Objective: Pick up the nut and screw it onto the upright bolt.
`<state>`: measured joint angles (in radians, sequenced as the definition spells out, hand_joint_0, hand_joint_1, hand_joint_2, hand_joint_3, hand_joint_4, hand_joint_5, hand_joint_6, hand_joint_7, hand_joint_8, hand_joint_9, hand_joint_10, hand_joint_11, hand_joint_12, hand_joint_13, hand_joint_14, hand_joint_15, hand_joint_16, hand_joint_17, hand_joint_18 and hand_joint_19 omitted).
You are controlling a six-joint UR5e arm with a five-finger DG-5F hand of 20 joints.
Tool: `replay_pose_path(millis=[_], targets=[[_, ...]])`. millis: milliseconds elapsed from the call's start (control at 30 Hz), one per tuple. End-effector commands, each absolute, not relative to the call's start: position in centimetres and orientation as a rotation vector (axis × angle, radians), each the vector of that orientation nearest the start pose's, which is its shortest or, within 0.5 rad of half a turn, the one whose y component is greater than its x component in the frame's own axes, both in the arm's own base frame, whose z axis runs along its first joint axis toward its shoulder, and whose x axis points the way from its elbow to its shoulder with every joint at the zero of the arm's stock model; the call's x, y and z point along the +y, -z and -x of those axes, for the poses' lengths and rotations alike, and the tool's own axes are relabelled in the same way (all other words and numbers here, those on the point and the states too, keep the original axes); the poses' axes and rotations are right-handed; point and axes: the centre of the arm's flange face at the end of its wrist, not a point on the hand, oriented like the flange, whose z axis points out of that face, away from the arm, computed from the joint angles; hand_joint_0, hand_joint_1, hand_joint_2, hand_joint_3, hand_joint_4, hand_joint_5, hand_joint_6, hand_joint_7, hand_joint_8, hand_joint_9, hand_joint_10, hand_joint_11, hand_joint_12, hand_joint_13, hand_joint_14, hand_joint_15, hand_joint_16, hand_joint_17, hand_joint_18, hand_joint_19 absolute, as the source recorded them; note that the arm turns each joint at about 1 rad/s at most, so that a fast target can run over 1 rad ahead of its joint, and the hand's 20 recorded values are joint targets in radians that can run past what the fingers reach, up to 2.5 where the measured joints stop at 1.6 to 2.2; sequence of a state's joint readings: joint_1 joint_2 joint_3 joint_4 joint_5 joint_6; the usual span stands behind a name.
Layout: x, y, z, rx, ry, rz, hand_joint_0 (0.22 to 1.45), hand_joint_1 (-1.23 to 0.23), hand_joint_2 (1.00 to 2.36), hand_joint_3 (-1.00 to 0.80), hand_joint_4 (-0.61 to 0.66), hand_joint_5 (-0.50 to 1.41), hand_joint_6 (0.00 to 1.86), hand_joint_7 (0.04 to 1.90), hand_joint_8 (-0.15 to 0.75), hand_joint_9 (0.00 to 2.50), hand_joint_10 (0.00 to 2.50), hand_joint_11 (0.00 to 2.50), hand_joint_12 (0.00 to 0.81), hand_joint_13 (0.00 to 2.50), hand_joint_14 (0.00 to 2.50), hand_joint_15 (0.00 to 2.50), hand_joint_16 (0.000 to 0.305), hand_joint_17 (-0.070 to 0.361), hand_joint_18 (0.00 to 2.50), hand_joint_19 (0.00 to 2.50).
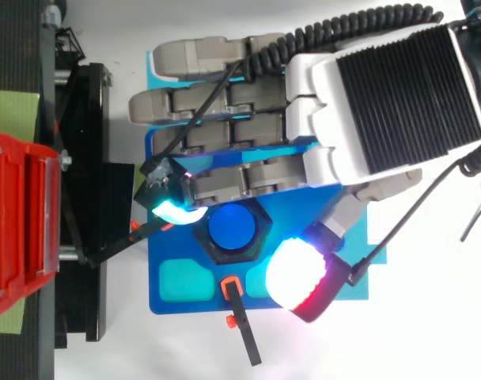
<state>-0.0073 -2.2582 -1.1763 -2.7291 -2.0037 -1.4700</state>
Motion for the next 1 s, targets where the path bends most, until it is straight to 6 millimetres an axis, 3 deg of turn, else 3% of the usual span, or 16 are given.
replay_pose_path(millis=[0,200,633,967], targets=[[-9.9,-28.1,-75.1,1.439,-0.409,0.264,0.50,-0.03,1.00,-0.50,0.20,-0.11,0.50,0.71,0.194,0.43,0.00,0.00,0.325,0.09,0.00,0.00,0.038,0.084,0.00,0.00],[-9.9,-28.1,-75.0,1.441,-0.421,0.260,0.50,-0.03,1.00,-0.50,0.21,-0.10,0.50,0.77,0.209,0.44,0.00,0.00,0.326,0.11,0.00,0.00,0.038,0.085,0.00,0.00],[-10.0,-27.7,-74.9,1.456,-0.414,0.261,0.52,-0.10,1.00,-0.50,0.21,-0.04,0.50,1.27,0.243,0.58,0.00,0.00,0.315,0.25,0.00,0.00,0.035,0.078,0.00,0.00],[-12.1,-27.7,-74.3,1.464,-0.407,0.261,0.53,-0.14,1.00,-0.50,0.19,-0.01,0.50,1.44,0.245,0.66,0.00,0.00,0.295,0.32,0.00,0.00,0.031,0.070,0.00,0.00]])
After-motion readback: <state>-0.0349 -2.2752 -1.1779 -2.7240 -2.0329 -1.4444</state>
